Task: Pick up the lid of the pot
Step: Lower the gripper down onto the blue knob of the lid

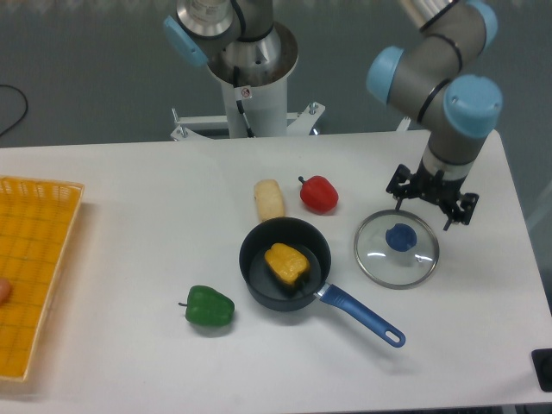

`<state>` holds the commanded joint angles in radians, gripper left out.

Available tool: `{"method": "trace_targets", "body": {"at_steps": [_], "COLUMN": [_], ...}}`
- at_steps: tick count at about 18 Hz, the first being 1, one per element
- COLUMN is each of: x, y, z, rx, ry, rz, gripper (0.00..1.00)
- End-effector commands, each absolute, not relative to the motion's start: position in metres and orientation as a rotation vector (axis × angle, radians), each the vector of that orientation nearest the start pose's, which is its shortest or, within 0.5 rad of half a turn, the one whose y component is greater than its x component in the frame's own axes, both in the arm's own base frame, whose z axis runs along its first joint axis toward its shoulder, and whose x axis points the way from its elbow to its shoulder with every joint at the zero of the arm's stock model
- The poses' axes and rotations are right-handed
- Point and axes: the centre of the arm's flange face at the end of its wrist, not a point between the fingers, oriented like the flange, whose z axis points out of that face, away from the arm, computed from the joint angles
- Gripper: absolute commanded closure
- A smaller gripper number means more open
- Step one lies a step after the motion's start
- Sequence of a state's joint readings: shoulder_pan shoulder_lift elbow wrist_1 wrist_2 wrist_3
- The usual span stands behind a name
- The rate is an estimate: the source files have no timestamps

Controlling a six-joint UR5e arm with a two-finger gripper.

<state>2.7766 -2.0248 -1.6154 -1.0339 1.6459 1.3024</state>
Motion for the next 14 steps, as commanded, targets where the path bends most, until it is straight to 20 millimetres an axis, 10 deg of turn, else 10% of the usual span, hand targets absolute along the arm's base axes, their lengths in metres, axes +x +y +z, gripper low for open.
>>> {"method": "trace_targets", "body": {"at_steps": [14], "x": [-0.545], "y": [0.366], "z": [0.225], "rx": [-3.202], "ry": [0.215], "rz": [0.069], "gripper": [0.0]}}
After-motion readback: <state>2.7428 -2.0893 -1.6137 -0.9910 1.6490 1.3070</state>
